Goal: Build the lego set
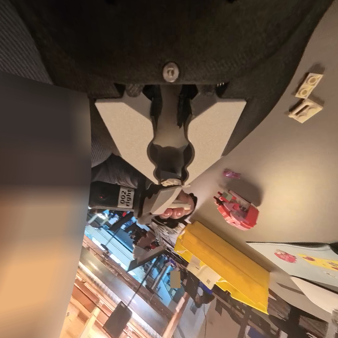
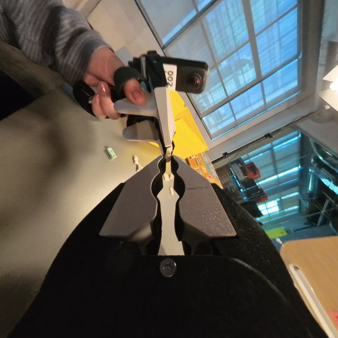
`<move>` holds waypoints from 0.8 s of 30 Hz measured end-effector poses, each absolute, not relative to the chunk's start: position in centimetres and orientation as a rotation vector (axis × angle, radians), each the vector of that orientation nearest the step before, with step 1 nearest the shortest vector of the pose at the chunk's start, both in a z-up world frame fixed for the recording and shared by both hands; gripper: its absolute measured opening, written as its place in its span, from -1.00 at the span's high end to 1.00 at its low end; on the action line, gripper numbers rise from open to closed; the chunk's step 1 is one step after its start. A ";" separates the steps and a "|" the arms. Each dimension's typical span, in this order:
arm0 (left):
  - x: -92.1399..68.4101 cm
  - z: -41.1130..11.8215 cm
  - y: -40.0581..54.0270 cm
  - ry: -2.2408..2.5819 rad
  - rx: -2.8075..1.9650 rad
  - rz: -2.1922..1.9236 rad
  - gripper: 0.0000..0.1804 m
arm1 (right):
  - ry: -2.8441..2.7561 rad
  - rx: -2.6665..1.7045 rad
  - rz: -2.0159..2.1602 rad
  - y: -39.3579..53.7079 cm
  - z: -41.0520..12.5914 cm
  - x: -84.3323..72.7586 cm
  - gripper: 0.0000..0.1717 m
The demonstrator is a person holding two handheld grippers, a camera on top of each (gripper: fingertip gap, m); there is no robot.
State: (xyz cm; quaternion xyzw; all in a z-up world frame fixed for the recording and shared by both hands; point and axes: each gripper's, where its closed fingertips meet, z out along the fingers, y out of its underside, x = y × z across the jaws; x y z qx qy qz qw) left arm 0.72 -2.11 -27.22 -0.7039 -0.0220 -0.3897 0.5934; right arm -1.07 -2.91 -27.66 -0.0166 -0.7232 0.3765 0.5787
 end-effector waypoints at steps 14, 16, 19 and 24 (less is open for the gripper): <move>-2.3 -28.6 -0.3 -0.036 -1.723 -0.207 0.74 | -1.676 -0.096 0.534 -0.2 -29.4 -3.5 0.97; -2.1 -29.1 -0.2 -0.027 -1.746 -0.215 0.75 | -1.678 -0.094 0.542 -0.3 -29.4 -3.4 0.97; -1.9 -29.0 -0.1 -0.020 -1.742 -0.228 0.81 | -1.680 -0.096 0.544 -0.3 -29.4 -3.5 0.97; -2.0 -29.3 0.1 -0.012 -1.764 -0.179 0.82 | -1.689 -0.106 0.538 -0.2 -29.7 -3.6 0.97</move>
